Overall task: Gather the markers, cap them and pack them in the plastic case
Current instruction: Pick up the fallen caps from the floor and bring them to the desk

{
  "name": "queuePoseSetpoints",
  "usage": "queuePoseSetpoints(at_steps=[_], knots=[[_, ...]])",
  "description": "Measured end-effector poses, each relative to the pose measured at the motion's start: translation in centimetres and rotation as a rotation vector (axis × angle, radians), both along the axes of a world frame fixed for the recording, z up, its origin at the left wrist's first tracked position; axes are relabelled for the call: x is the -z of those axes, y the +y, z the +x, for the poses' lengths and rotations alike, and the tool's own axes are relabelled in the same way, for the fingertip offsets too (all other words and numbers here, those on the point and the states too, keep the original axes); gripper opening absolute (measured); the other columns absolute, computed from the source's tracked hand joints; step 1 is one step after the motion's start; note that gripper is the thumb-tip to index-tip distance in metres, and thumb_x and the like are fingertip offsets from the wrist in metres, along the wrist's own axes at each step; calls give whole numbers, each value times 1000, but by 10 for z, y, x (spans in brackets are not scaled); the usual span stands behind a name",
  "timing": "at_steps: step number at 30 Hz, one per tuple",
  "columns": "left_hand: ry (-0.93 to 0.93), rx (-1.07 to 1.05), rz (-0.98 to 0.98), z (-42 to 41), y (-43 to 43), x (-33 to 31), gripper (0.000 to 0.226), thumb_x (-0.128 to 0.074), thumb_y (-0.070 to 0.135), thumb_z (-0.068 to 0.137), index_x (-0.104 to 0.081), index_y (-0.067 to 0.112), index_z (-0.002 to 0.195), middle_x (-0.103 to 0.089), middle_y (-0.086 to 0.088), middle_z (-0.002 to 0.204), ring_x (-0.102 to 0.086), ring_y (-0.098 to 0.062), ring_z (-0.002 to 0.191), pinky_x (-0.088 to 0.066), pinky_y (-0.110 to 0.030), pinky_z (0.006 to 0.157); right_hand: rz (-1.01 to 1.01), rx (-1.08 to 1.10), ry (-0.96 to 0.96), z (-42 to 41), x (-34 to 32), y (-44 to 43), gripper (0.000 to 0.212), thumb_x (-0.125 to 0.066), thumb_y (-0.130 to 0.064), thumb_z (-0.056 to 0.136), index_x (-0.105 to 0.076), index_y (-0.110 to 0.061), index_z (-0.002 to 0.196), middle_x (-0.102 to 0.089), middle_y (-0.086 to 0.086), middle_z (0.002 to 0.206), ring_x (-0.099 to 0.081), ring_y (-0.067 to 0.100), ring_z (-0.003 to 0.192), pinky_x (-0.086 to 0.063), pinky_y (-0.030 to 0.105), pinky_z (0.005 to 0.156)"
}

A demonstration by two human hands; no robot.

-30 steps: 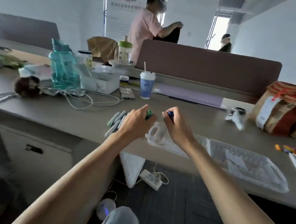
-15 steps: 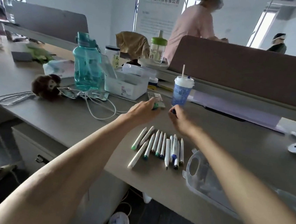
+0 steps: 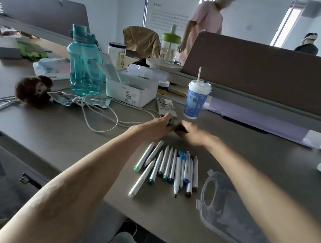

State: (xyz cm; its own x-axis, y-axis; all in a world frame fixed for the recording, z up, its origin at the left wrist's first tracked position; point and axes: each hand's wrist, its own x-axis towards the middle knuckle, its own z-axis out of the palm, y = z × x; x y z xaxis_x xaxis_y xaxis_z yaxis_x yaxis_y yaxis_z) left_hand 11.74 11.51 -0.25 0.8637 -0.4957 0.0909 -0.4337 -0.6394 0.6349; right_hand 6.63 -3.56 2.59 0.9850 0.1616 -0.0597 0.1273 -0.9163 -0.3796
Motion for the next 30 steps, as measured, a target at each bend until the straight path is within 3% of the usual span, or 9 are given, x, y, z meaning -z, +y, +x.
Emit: queuePoseSetpoints(at_steps=[3,5,7,13,18,22,25,28,30], knots=[[73,34,-81,6,-8,6,16,-49,34,99,-44,20,104,-60,-17,95,-53,-22,68,-42,-33,55,18,-37,7,0,-2,-4,17,-55,-18,99,-53,-13,114,-57,6,109,-55,21,100,-41,35,84],[104,51,-145,6,-11,7,12,-54,30,97,-49,22,105,-61,-17,103,-60,-25,78,-50,-37,66,26,-62,-2,-2,-4,-8,11,-57,-16,97,-51,-17,106,-55,3,104,-53,19,96,-38,31,79],[71,75,-145,2,-11,3,21,-57,26,96,-56,13,112,-59,-9,102,-58,-22,91,-48,-35,77,40,-69,-14,-5,-6,-12,15,-60,-15,95,-55,-12,109,-59,6,105,-54,18,95,-39,30,78],[62,36,-175,-5,-3,-1,26,-53,24,98,-62,6,113,-60,-8,104,-54,-17,93,-41,-29,79,124,-45,-30,-13,-5,-22,32,-67,-14,91,-59,-10,121,-64,7,122,-59,19,109,-47,30,89],[-9,14,-141,-13,6,-2,20,-55,23,96,-65,11,108,-62,-2,97,-58,-15,84,-44,-14,60,140,-59,79,-27,-11,-25,54,-79,-31,80,-55,-18,127,-61,-4,117,-58,15,109,-48,34,95],[-5,5,-163,-18,13,0,11,-55,20,96,-64,16,101,-62,1,88,-57,-5,67,-45,-8,51,92,-79,114,-34,-11,-26,58,-83,-29,76,-55,-20,126,-59,-13,105,-57,9,101,-44,28,89],[7,3,-204,-22,14,2,9,-53,19,97,-62,20,98,-62,1,88,-59,-10,74,-48,-19,62,64,-66,58,-36,-8,-25,58,-84,-26,75,-58,-17,126,-62,-6,111,-59,14,103,-45,28,88],[27,-19,-265,-21,16,7,12,-50,23,98,-61,22,100,-64,-4,105,-58,-20,98,-45,-33,86,76,-51,-16,-32,-1,-22,51,-84,-23,74,-62,-15,120,-65,0,112,-61,18,102,-49,33,90],[41,-40,-307,-20,17,9,13,-49,26,98,-62,25,99,-64,-4,109,-58,-21,102,-44,-37,92,104,-57,-29,-28,1,-22,44,-82,-20,76,-62,-13,115,-66,7,112,-62,22,102,-51,38,91]])
